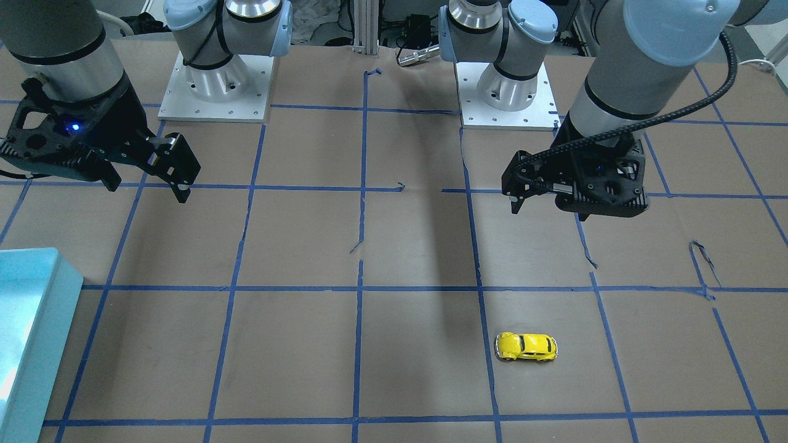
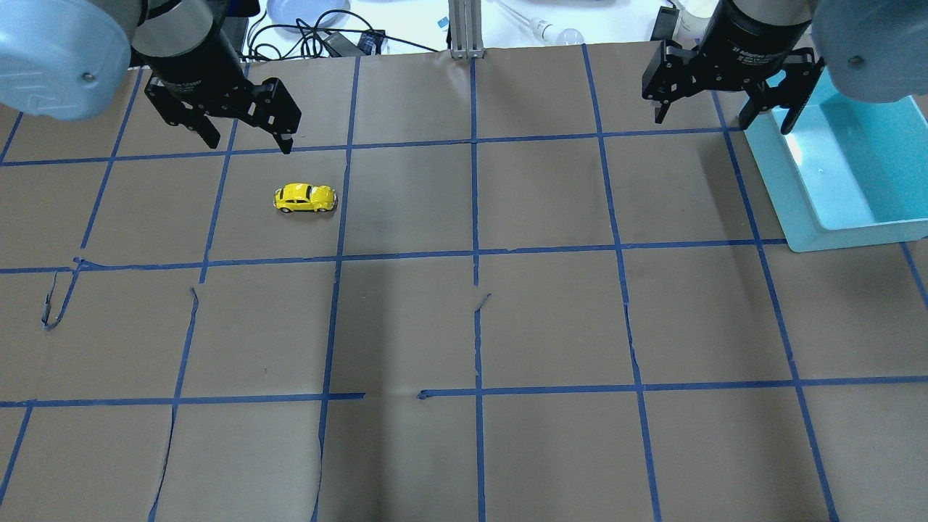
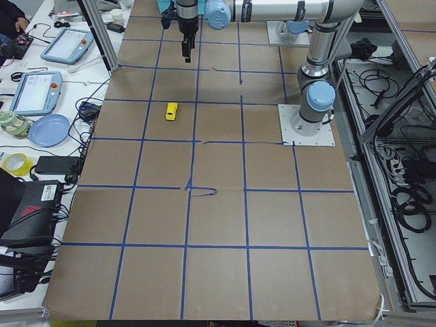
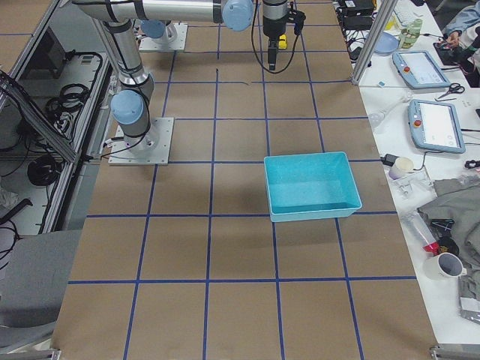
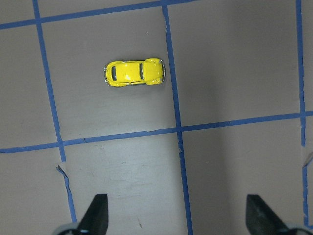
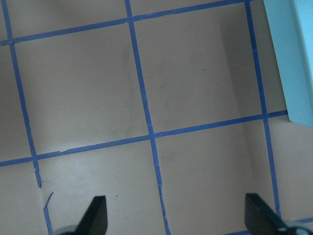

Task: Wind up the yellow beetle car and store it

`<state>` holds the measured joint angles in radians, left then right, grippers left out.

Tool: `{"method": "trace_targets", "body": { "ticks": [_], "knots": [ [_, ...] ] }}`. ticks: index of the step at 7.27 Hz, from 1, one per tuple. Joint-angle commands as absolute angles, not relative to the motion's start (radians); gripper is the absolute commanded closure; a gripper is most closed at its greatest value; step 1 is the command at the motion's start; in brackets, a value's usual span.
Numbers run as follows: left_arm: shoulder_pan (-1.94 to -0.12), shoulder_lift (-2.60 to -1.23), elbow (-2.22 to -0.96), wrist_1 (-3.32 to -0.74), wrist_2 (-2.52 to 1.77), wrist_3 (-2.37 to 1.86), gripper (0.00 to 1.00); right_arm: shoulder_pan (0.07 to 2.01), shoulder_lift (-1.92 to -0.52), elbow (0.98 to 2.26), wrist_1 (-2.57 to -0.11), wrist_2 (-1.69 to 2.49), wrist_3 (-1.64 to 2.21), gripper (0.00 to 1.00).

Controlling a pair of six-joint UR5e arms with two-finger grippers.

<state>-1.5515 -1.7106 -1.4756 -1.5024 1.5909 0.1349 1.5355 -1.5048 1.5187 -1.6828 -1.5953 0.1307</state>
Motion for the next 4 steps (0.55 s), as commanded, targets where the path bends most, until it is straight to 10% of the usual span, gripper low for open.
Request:
{"method": "trace_targets", "body": {
  "ticks": [1, 4],
  "knots": [
    [-1.549, -1.712, -1.477, -1.497, 1.595, 0.135, 0.00, 1.536, -1.505, 1.520, -1.683, -1.595, 0.130, 0.00],
    [-1.545, -1.703, -1.473, -1.506, 1.602, 0.132, 0.00, 1.536, -1.505, 1.520, -1.683, -1.595, 0.130, 0.00]
  ]
}}
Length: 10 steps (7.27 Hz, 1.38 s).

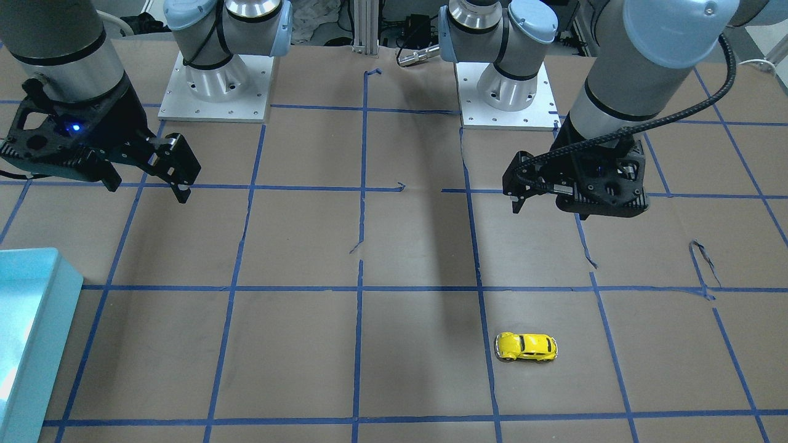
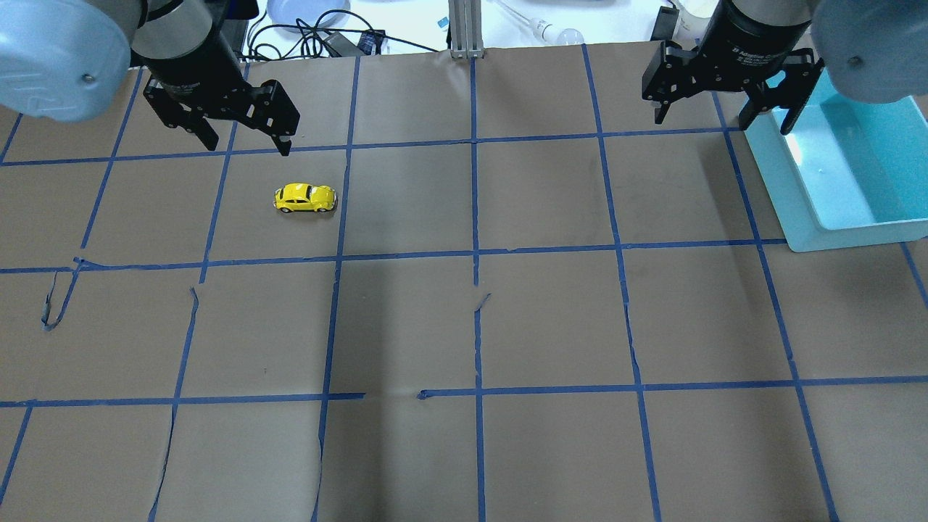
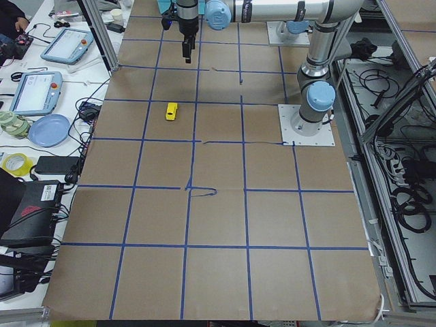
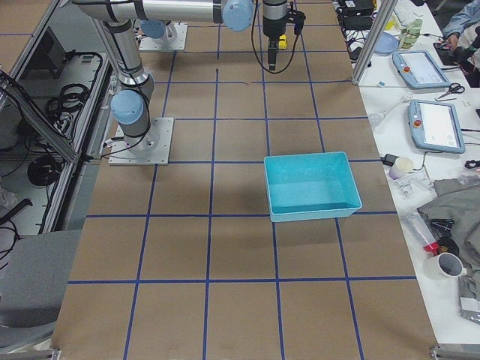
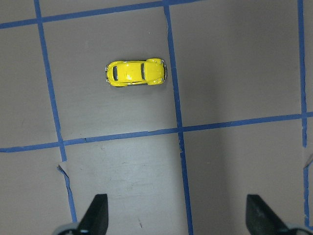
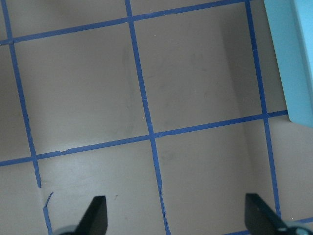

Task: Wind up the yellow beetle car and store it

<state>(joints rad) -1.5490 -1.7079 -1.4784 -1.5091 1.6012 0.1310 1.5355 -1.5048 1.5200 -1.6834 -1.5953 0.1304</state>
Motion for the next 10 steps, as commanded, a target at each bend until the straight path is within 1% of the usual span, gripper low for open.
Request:
{"method": "trace_targets", "body": {
  "ticks": [1, 2, 10],
  "knots": [
    [-1.528, -1.710, -1.480, -1.478, 1.605, 0.133, 0.00, 1.536, -1.505, 1.520, -1.684, -1.595, 0.130, 0.00],
    [-1.508, -1.704, -1.479, -1.453, 1.605, 0.135, 0.00, 1.536, -1.505, 1.520, -1.684, -1.595, 0.130, 0.00],
    [-1.514, -1.693, -1.496, -1.496, 1.600, 0.133, 0.00, 1.536, -1.505, 1.520, -1.683, -1.595, 0.130, 0.00]
  ]
}}
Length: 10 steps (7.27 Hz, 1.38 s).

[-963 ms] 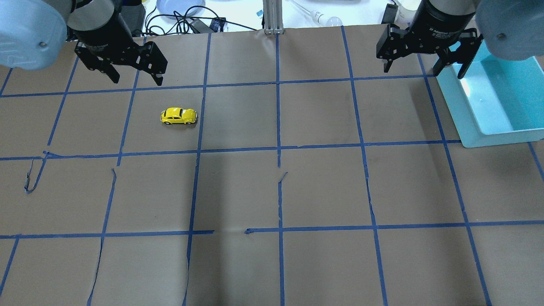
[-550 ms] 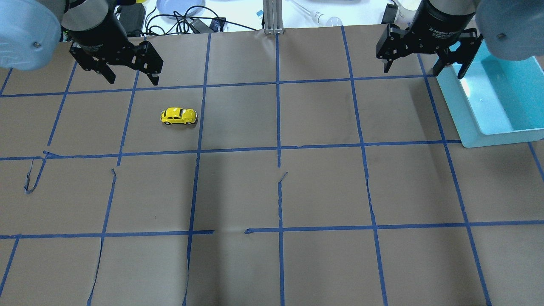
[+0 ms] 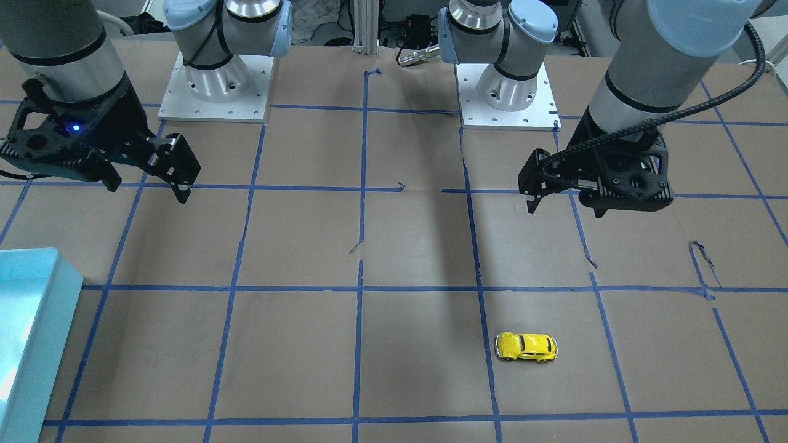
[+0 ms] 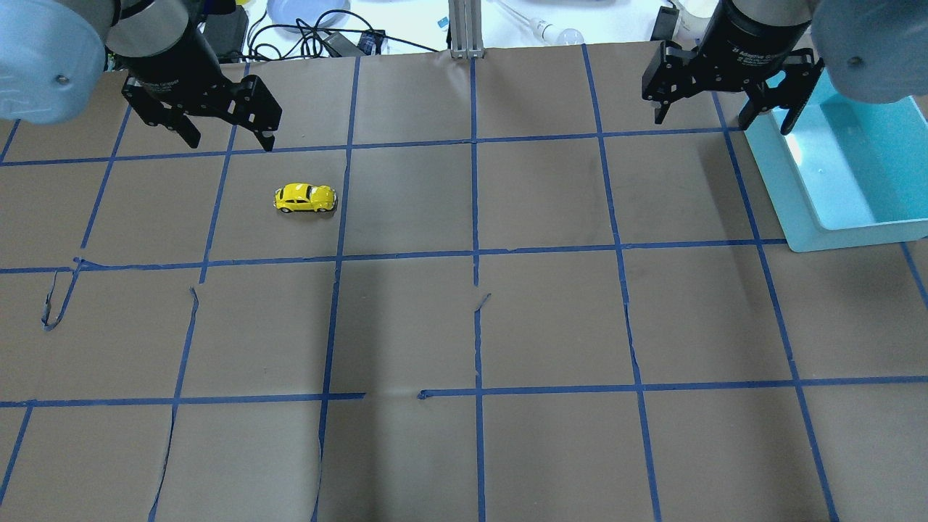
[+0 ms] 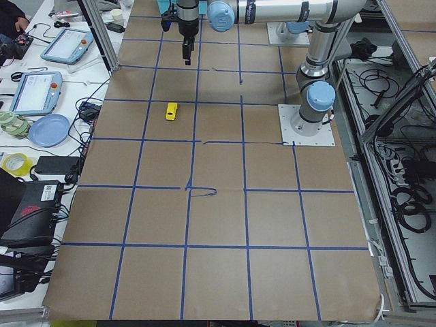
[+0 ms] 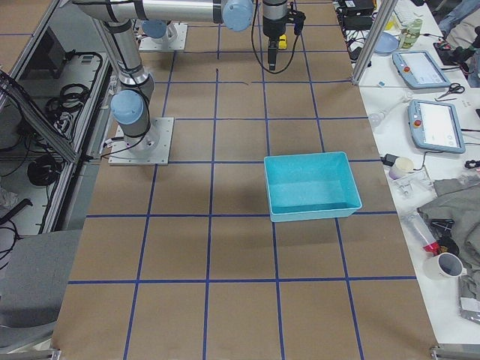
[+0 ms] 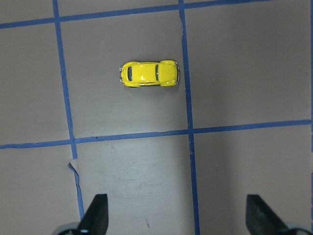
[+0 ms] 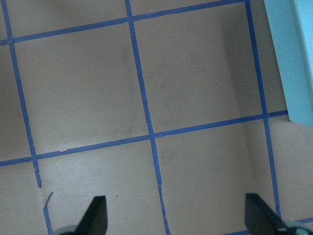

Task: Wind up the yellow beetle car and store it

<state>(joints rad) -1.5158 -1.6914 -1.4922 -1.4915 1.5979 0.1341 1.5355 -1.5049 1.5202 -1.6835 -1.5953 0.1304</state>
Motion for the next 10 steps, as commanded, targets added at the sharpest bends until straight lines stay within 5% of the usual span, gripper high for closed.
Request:
{"method": "trace_targets", "body": {
  "ticks": [1, 10],
  "knots": [
    [-1.514, -1.697, -1.514, -1.494, 1.591, 0.132, 0.00, 1.536, -1.505, 1.520, -1.684, -1.595, 0.130, 0.00],
    [-1.522, -1.680, -1.520, -1.494, 1.595, 0.120, 0.00, 1.536, -1.506, 1.520, -1.683, -1.595, 0.130, 0.00]
  ]
}}
